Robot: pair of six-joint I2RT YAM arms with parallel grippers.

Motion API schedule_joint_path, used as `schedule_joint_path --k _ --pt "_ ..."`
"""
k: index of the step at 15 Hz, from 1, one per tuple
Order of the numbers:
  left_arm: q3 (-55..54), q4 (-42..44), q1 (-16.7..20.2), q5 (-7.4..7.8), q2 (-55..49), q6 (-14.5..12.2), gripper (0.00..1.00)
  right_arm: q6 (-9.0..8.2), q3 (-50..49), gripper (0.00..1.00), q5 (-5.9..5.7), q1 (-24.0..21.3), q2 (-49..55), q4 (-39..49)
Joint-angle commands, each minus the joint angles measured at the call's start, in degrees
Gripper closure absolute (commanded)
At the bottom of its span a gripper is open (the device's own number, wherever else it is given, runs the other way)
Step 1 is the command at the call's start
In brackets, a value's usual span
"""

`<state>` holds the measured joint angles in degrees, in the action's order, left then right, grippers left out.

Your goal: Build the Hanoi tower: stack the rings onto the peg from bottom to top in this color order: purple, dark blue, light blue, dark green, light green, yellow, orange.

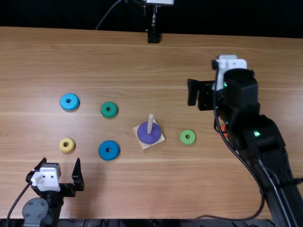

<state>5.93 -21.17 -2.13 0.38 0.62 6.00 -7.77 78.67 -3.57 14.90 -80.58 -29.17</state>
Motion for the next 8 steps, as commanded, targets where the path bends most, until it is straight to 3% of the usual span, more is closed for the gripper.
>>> schedule_joint_path --k 1,5,8 --pt "-5.9 -4.5 0.6 -0.17 -0.6 -0.6 0.0 -0.14 -7.7 0.0 -0.75 -2.7 6.3 4.8" --pt "-5.9 -4.6 0.6 -0.17 -0.6 -0.6 0.0 -0.03 -29.8 0.0 -0.75 -7.7 23.3 24.7" --pt "-5.9 -4.6 0.6 -0.17 -0.6 -0.6 0.0 -0.03 -41.1 0.0 -0.54 -13.3 34.3 26.7"
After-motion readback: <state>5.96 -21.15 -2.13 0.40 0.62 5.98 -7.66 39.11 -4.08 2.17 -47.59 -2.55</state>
